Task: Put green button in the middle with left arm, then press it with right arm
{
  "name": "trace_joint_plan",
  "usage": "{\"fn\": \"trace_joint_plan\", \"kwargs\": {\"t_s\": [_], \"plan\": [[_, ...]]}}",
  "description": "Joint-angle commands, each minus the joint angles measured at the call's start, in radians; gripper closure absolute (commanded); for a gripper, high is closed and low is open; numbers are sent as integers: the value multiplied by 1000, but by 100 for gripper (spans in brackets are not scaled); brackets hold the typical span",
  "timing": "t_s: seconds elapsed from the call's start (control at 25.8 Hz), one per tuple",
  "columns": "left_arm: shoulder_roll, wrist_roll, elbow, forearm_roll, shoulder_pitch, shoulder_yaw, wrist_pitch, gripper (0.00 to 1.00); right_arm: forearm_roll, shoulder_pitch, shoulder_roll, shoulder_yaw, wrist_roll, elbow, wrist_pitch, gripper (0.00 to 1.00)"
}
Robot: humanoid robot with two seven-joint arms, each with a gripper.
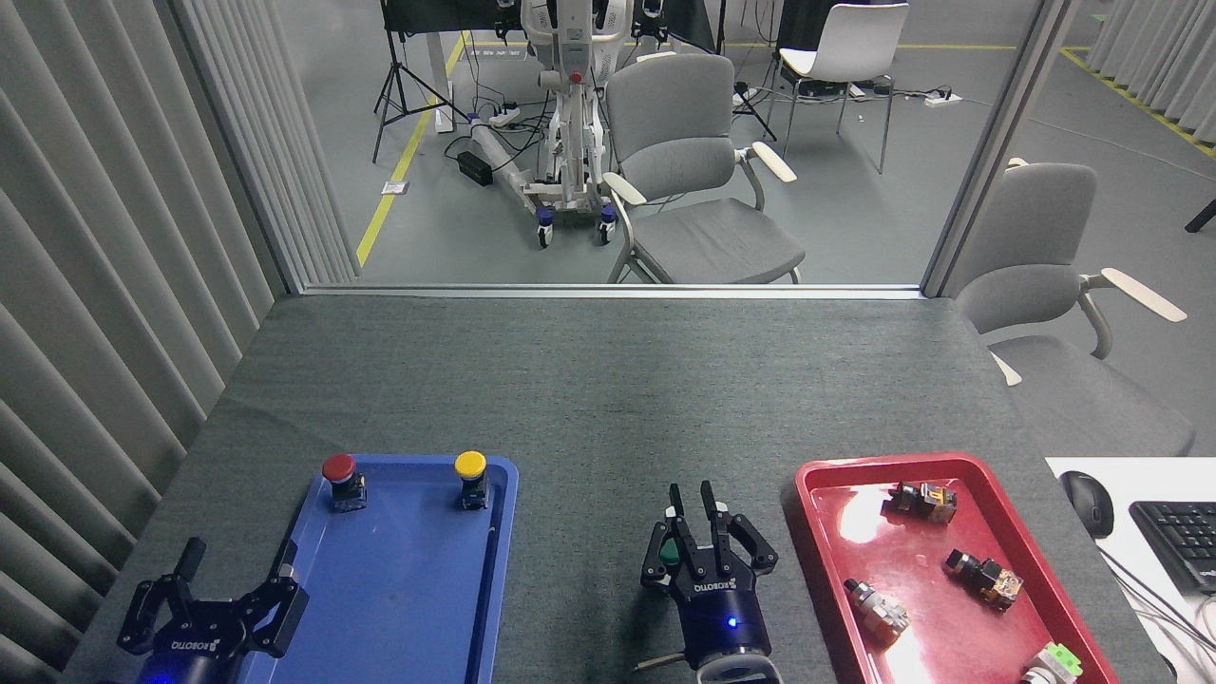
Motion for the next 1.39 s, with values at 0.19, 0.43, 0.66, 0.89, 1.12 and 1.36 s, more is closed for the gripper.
{"fn": "trace_joint_plan", "kwargs": {"t_s": [0.19,0.43,0.66,0.89,1.12,1.36], "plan": [[1,1,-1,2,3,0,-8,1,0,134,-63,-137,-3,-143,-13,1],[20,1,0,3,3,0,-8,1,-2,198,-109,-212,-42,-146,-71,1],[28,1,8,6,3,-29,-18,1,-2,235,-124,-240,-43,-162,-74,1],[57,1,38,8,0,-80,-44,1,-25,251,-135,-250,-34,-180,-77,1],[72,1,91,109,-11,-83,-90,1,-38,257,-138,-264,-31,-217,-108,1],[70,1,87,127,-11,-83,-80,1,-41,271,-140,-264,-28,-222,-103,1]]}}
